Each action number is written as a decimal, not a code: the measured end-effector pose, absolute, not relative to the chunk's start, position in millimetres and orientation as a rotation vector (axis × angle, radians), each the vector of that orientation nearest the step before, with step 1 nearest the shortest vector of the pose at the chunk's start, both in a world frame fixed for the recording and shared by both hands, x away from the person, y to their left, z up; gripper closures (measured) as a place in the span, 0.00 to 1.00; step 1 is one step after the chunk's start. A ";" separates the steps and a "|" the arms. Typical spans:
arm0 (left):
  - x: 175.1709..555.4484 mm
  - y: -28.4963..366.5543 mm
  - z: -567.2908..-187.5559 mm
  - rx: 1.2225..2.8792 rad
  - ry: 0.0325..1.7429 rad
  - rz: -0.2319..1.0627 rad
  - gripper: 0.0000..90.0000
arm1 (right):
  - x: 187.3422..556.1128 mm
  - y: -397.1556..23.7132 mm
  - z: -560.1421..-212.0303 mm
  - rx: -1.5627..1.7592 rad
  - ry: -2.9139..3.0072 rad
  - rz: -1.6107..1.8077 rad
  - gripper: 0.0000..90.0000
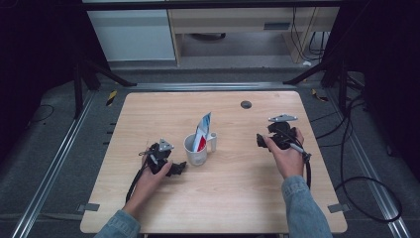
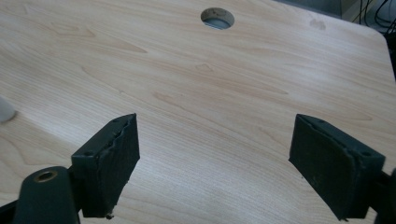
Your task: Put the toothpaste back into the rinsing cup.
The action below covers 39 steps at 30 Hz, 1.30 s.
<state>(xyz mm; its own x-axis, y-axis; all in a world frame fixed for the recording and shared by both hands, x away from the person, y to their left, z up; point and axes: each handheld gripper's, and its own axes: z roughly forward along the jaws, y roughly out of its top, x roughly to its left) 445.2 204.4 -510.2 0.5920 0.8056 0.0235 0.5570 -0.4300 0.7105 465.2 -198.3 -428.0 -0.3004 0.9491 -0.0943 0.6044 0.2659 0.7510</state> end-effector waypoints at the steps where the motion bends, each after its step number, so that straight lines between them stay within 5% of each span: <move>1: 445.2 204.4 -510.2 2.150 1.075 0.478 0.00 | 465.2 -198.3 -428.0 1.398 1.998 0.828 0.18; 39: 445.2 204.5 -510.2 2.150 1.074 0.478 0.00 | 486.0 -202.1 -503.7 1.600 1.997 0.848 0.17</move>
